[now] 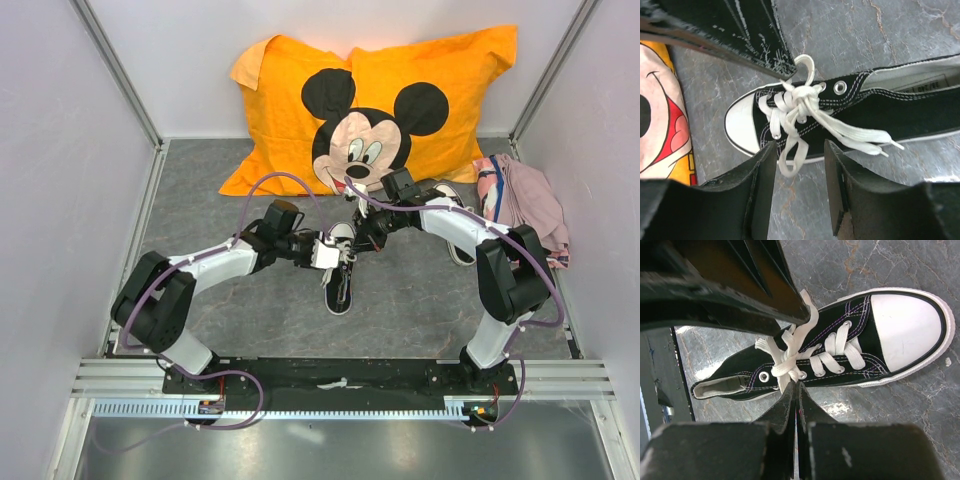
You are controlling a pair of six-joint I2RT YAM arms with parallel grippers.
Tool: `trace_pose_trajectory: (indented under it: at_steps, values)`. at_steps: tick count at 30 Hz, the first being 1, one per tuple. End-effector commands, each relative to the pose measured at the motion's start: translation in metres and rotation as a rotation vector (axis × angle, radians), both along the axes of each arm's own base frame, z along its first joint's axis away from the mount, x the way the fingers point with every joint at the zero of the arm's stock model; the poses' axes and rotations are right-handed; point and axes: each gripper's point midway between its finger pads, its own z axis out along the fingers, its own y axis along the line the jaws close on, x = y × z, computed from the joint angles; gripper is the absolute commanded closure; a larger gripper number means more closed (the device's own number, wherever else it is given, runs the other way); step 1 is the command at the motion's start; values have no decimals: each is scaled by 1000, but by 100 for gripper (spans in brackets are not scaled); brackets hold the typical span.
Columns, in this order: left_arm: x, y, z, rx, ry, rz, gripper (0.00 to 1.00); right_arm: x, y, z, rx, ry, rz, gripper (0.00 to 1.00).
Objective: Tie the shoes
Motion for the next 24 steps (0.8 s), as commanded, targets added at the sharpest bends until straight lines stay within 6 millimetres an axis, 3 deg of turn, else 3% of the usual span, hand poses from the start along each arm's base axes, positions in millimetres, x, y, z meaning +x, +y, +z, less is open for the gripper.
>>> trace_pose_trajectory:
  at_steps: [1, 10, 13, 14, 17, 24]
  values:
    - [19, -21, 18, -36, -120, -29, 50, 4, 3, 18, 39, -51, -8, 100]
    - [28, -32, 10, -20, -148, -37, 55, 5, 2, 17, 38, -50, -17, 100]
    - [27, -31, 7, -3, -144, -46, 69, 5, 0, 16, 30, -49, -25, 100]
    - [26, -29, 4, 9, -128, -45, 79, 6, -4, 15, 26, -48, -38, 100]
    - [19, -27, 4, 10, -110, -54, 96, 10, -14, 13, 8, -44, -80, 100]
    - [11, -17, 1, 20, -59, -26, 98, 6, -31, 8, -16, -28, -133, 100]
